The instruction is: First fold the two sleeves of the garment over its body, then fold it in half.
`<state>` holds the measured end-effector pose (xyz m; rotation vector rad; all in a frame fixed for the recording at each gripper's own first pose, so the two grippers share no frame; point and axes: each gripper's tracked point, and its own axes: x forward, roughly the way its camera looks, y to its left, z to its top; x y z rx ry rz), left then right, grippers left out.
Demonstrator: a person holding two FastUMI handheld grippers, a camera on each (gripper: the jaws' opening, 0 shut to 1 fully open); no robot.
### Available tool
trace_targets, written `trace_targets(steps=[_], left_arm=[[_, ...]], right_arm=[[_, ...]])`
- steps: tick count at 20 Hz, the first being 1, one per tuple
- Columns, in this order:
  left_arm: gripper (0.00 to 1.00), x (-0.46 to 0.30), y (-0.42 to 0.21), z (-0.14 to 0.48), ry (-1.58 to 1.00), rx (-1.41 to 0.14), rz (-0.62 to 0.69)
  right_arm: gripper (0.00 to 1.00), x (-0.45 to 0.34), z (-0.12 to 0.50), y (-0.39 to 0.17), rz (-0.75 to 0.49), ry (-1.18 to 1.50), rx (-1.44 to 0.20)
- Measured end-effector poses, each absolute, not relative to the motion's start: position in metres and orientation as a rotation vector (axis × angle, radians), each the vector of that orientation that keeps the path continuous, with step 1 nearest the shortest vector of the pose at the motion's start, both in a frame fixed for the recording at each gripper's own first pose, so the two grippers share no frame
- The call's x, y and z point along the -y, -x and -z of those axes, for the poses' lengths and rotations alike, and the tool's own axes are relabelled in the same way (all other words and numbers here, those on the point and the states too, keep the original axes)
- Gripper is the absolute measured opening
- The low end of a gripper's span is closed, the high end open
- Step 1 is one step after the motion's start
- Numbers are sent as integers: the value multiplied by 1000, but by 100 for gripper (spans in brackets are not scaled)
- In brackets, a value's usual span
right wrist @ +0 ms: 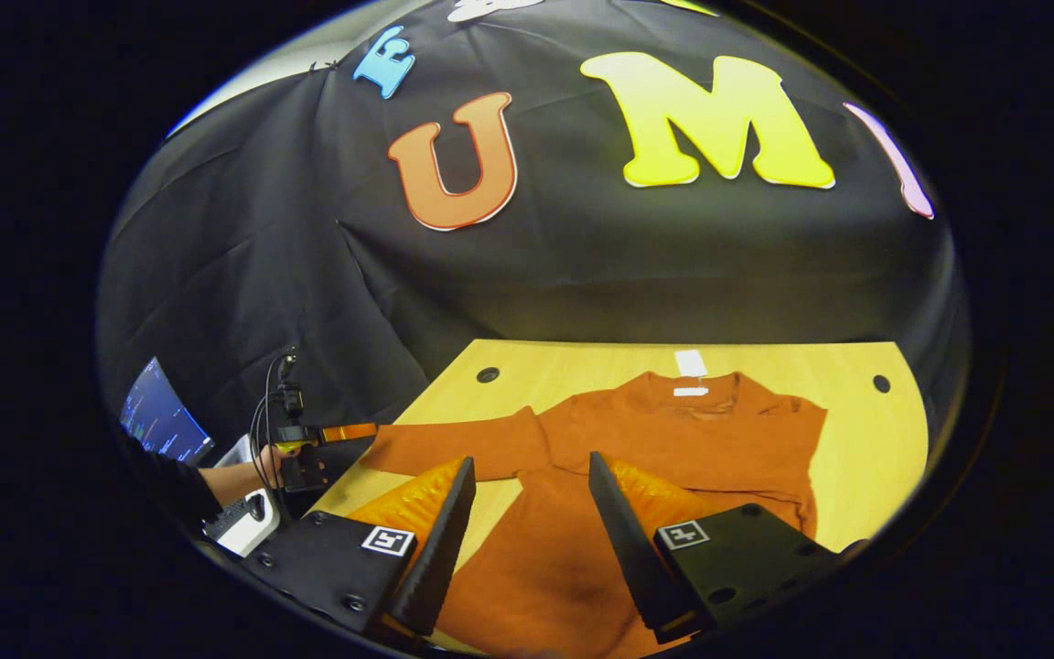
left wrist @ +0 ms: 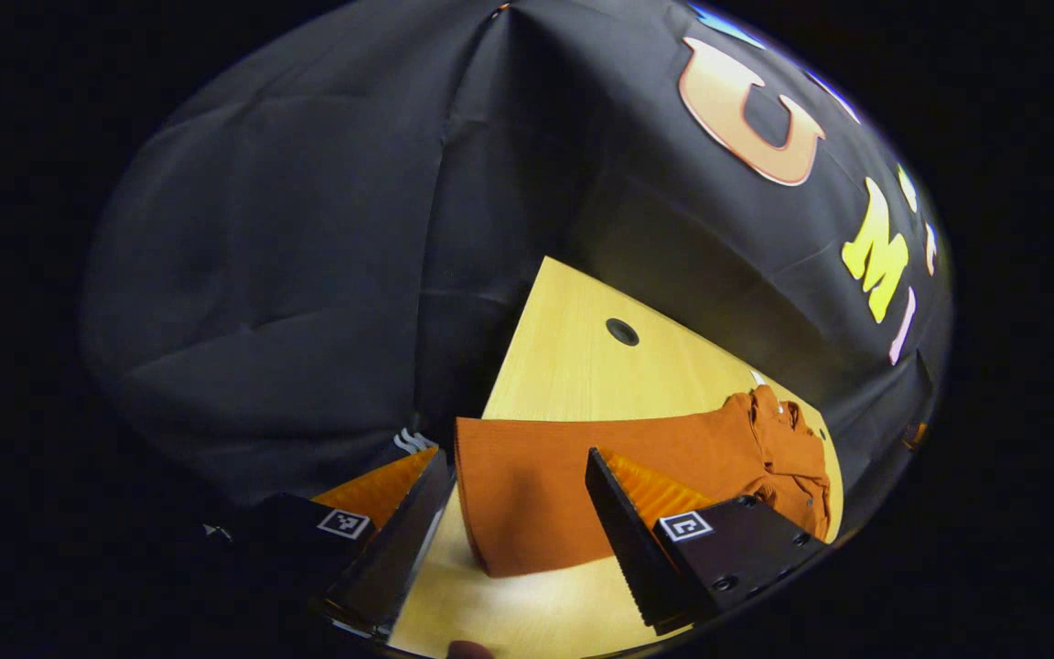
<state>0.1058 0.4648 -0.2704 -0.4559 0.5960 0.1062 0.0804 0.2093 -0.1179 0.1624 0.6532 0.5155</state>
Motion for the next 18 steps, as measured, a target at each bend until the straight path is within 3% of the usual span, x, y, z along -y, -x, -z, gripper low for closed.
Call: trace_targets(steps=[6, 8, 9, 11, 12, 16, 18], left_arm=[[96, -458, -120, 311, 548, -706, -85], [61, -470, -116, 304, 420, -728, -136], [59, -474, -115, 303, 376, -736, -154], [22, -479, -123, 294, 372, -697, -191], [3, -452, -124, 281, 462, -680, -126], [3, -419, -132, 233, 460, -622, -68], [3, -367, -148, 167, 447, -567, -5]], right_arm=[[81, -177, 131, -72, -407, -212, -706], [81, -171, 129, -75, -385, -230, -699], [81, -169, 128, -73, -384, -226, -696], [81, -171, 129, -68, -404, -197, -690], [81, -170, 127, -63, -416, -183, -684], [81, -157, 118, -59, -419, -210, -650], [81, -134, 108, -55, -416, -258, -619]])
